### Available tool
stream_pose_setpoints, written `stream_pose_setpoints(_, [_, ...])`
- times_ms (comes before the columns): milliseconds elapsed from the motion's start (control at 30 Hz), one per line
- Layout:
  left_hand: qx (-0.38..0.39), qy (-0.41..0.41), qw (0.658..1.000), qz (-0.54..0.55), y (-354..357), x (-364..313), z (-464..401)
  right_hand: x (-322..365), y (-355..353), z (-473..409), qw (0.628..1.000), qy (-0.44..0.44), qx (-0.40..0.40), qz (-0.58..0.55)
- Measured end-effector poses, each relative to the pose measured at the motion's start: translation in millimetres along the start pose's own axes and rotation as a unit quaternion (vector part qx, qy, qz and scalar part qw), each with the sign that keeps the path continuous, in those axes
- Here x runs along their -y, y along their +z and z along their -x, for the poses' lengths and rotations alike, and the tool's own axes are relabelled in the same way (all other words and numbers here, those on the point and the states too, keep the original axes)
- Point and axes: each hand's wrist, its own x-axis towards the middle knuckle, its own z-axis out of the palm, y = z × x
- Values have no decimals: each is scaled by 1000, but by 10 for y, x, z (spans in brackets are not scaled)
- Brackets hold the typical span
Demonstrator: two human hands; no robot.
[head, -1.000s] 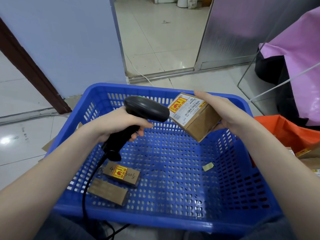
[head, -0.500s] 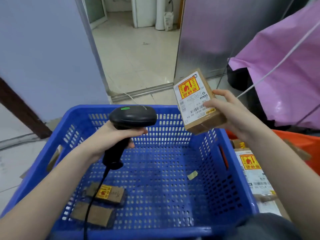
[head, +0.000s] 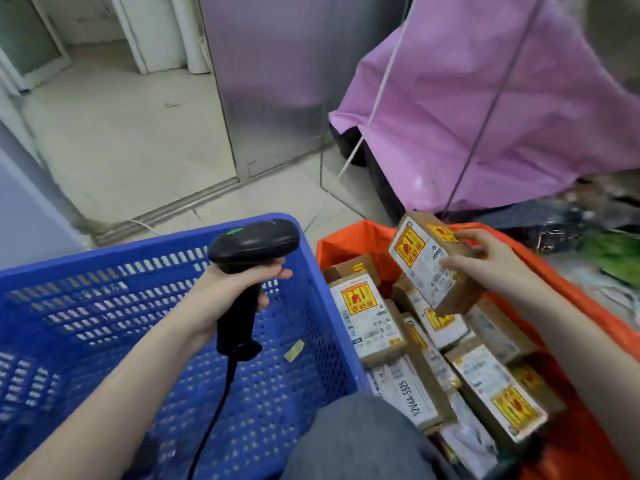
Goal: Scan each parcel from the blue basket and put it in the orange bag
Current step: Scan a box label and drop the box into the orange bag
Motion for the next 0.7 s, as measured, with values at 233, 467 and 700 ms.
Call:
stream_pose_setpoints(233, [70,-35,996,-28,443,206,-107,-726,87,12,990,81,109,31])
stream_pose_setpoints(467, [66,-50,997,-10,380,203,-114,-739,180,-42,978,86,122,149])
stream_pose_setpoints(700, [39,-31,999,6,-170,-16,124,24,454,0,986,-57,89,129])
